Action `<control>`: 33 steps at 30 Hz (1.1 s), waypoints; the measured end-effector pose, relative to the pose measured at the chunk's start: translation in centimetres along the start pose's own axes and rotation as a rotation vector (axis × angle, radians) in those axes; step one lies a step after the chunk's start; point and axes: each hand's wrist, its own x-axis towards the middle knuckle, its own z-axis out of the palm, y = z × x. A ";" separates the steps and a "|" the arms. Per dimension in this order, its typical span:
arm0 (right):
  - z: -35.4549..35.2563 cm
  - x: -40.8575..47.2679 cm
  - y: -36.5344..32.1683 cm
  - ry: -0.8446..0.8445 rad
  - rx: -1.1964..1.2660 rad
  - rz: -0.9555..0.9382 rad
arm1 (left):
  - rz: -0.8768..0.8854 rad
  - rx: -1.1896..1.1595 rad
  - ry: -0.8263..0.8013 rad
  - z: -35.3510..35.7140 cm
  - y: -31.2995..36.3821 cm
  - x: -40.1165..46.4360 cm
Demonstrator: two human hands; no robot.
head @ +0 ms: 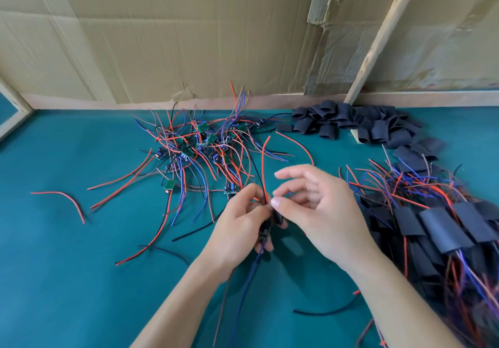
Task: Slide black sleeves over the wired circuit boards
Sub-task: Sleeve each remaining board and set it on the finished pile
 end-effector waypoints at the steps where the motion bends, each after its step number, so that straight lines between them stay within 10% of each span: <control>1: -0.1 -0.1 0.2 0.012 0.026 0.030 | 0.006 0.008 -0.005 0.1 0.0 -0.1; 12: -1.2 -0.6 0.9 -0.120 0.013 0.064 | -0.009 0.115 0.021 0.2 0.2 -0.8; 21: -3.5 0.2 0.8 0.590 0.290 -0.145 | 0.049 0.206 -0.040 0.9 -0.2 -0.7; 33: -2.3 -0.5 -0.1 0.625 0.211 -0.206 | 0.137 0.383 -0.068 1.0 -0.7 -0.9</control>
